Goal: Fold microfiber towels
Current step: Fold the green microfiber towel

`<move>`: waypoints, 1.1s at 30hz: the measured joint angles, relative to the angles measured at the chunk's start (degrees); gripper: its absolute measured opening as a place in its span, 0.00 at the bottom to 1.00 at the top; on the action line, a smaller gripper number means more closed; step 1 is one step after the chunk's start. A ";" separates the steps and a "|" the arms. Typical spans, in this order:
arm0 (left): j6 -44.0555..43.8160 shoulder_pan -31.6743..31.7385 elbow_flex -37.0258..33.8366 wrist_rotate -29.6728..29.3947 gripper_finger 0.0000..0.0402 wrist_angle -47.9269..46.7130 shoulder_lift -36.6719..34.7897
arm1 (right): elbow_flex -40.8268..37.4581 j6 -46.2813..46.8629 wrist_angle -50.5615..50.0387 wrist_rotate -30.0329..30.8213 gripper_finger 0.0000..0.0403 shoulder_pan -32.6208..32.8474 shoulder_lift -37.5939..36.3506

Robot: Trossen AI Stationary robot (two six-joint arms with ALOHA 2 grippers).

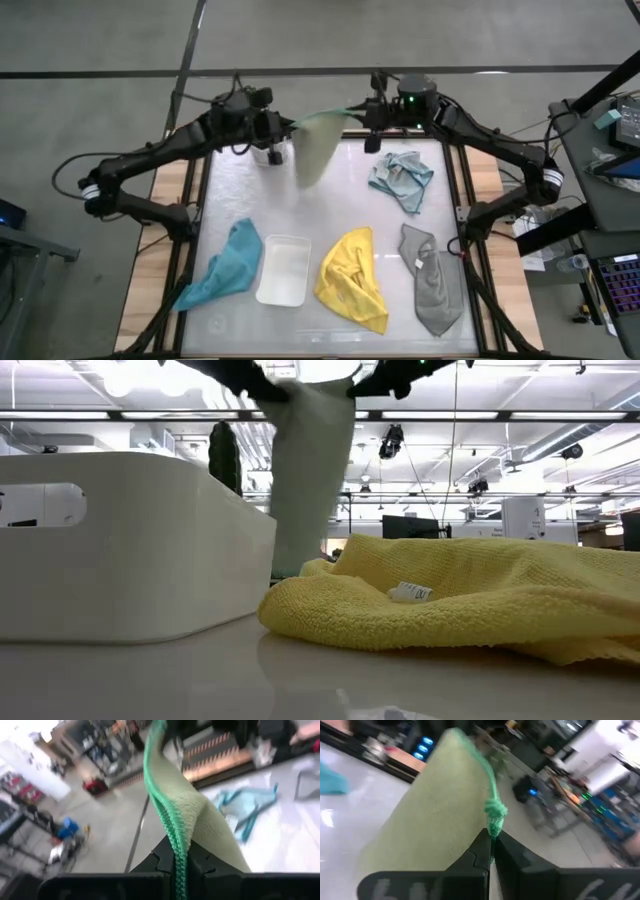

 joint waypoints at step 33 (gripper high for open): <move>5.24 -2.40 17.51 -4.78 0.00 -25.98 13.64 | 0.31 7.95 -16.04 -12.49 0.02 -8.48 0.16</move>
